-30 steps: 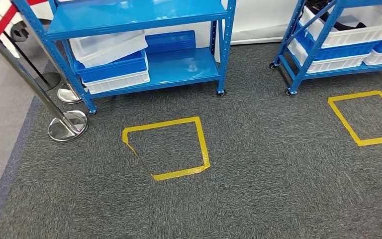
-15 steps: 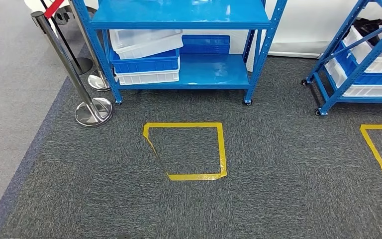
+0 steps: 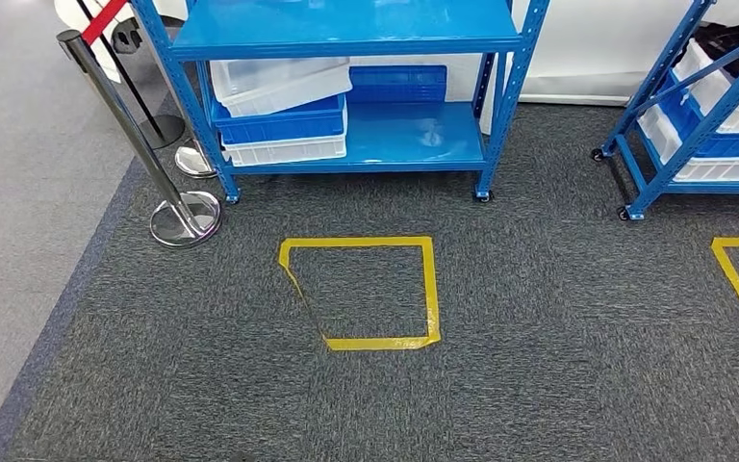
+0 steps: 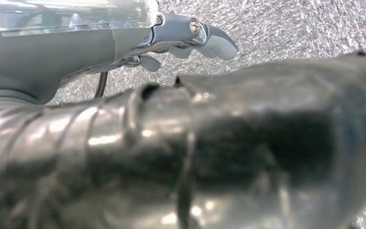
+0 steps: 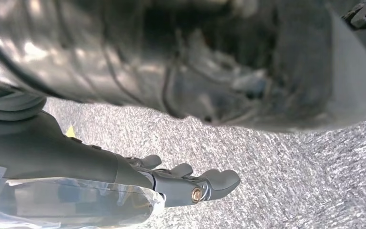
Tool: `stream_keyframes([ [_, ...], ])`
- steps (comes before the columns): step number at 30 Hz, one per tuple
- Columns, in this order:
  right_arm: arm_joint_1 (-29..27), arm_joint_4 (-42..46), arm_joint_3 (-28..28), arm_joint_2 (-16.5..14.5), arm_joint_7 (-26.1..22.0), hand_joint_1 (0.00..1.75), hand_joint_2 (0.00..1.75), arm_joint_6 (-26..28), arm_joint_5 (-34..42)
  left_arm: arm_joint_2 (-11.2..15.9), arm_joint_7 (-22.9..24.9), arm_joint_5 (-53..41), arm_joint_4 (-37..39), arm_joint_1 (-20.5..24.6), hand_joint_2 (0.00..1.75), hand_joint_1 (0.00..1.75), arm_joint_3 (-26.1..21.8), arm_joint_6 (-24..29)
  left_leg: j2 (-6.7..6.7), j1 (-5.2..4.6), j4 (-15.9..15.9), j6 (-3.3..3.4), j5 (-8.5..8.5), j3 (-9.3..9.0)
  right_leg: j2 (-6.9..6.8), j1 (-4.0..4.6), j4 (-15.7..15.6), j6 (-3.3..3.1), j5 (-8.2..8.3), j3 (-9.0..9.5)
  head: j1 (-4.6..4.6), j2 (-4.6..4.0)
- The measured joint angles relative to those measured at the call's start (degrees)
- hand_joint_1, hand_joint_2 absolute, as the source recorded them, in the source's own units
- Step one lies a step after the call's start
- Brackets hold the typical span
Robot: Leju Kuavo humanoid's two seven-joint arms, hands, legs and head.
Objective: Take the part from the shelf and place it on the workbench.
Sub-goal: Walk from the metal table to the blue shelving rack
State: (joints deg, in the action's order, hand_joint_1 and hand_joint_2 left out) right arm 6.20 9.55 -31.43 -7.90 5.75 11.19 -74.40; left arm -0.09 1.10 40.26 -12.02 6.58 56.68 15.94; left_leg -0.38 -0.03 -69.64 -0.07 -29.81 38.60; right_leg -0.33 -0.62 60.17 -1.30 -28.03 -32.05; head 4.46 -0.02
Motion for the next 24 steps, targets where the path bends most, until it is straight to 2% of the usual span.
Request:
stream_keyframes([
  [2, 0.0, 0.0, 0.0, 0.1, 0.1, 0.0, 0.0, -0.4, 0.2, 0.0, -0.1, 0.0, 0.0, 0.1, 0.0, 0.0, 0.0, -0.1, 0.35, -0.37, 7.5, 1.04, 3.06, -3.44, -0.07, 0.19, 0.0, 0.16, -0.28, 0.35, -0.07, 0.0],
  [3, 0.0, 0.0, 0.0, 0.2, 0.1, 0.0, 0.0, -0.7, 0.3, 0.1, -0.2, 0.0, 0.0, 0.2, 0.0, 0.0, 0.0, -0.2, 0.51, -0.6, 9.7, 1.47, 3.52, -4.43, -0.12, 0.19, -0.1, 0.36, -0.34, 0.38, -0.11, 0.01],
  [5, 0.0, 0.0, 0.0, 0.5, 0.0, 0.0, 0.0, -1.2, 0.5, 0.1, -0.3, -0.1, 0.0, 0.2, 0.0, 0.0, 0.0, -0.3, 0.52, -0.95, 10.9, 1.91, 3.32, -4.91, -0.3, 0.12, -0.3, 0.93, -0.35, 0.39, -0.16, 0.01],
  [9, -0.1, 0.1, 0.0, 1.2, -0.2, 0.0, 0.0, -1.4, 0.7, -0.1, -0.4, -0.1, 0.0, 0.0, 0.0, 0.0, 0.0, -0.4, 0.31, -0.17, 13.1, 2.31, 4.05, -6.45, -0.35, 0.31, 0.7, 2.04, -1.35, 0.19, -0.37, 0.01],
  [13, -0.1, 0.1, 0.0, 1.3, -0.2, 0.0, 0.0, -1.4, 0.7, -0.1, -0.4, -0.1, 0.0, 0.0, 0.0, 0.0, 0.0, -0.4, 0.3, -0.17, 13.3, 2.36, 4.08, -6.66, -0.25, 0.27, 1.6, 2.16, -1.82, -0.11, -0.44, 0.0],
  [14, -0.1, 0.1, 0.0, 1.3, -0.2, 0.0, 0.0, -1.4, 0.7, -0.1, -0.5, 0.0, 0.0, 0.1, 0.0, 0.0, 0.0, -0.4, 0.31, -0.17, 13.4, 2.46, 4.07, -6.67, -0.19, 0.26, 3.0, 2.21, -2.52, -0.89, -0.47, 0.0],
  [15, -0.1, 0.1, 0.0, 1.4, -0.2, 0.0, 0.0, -1.4, 0.7, -0.1, -0.6, 0.0, 0.0, 0.1, 0.0, 0.0, 0.0, -0.4, 0.25, -0.16, 13.3, 2.59, 3.93, -6.75, -0.13, 0.13, 6.5, 2.41, -3.54, -3.01, -0.53, 0.0],
  [17, -0.3, 0.1, 0.0, 1.8, -0.2, 0.0, 0.0, -1.4, 0.8, -0.3, -0.7, 0.0, 0.0, 0.1, 0.0, 0.0, 0.0, -0.5, -0.14, -0.01, 12.6, 2.39, 3.1, -7.02, 0.08, -0.45, 7.0, 3.01, -1.69, -4.49, -0.69, 0.01],
  [18, -0.3, 0.1, 0.0, 2.0, -0.2, 0.0, 0.0, -1.4, 0.9, -0.4, -0.8, -0.1, 0.0, 0.1, 0.0, 0.0, 0.0, -0.5, -0.4, -0.05, 12.0, 2.04, 2.5, -7.02, 0.21, -0.64, 5.3, 3.15, -0.2, -4.2, -0.79, 0.01],
  [19, -0.3, 0.1, 0.0, 2.1, -0.2, 0.0, 0.0, -1.4, 0.9, -0.4, -0.8, -0.1, 0.0, 0.2, 0.0, 0.0, 0.0, -0.5, -0.6, -0.08, 11.4, 1.6, 2.06, -6.96, 0.34, -0.76, 1.5, 3.01, 1.62, -2.58, -0.82, 0.01],
  [22, -0.3, 0.1, 0.0, 2.1, -0.4, 0.0, 0.0, -1.5, 1.0, -0.4, -0.9, -0.2, 0.0, 0.2, 0.0, 0.0, 0.0, -0.5, -0.75, -0.23, 11.2, 0.76, 1.67, -6.79, 0.49, -0.62, 0.4, 1.97, 1.39, -2.03, -0.87, 0.01],
  [24, -0.3, 0.0, 0.0, 2.1, -0.4, 0.0, 0.0, -1.6, 1.0, -0.4, -1.0, -0.2, 0.0, 0.2, 0.0, 0.0, 0.0, -0.5, -0.58, -0.07, 9.8, 0.19, 0.65, -6.29, 0.38, -0.76, 0.1, 1.29, 1.38, -1.75, -0.69, 0.0],
])
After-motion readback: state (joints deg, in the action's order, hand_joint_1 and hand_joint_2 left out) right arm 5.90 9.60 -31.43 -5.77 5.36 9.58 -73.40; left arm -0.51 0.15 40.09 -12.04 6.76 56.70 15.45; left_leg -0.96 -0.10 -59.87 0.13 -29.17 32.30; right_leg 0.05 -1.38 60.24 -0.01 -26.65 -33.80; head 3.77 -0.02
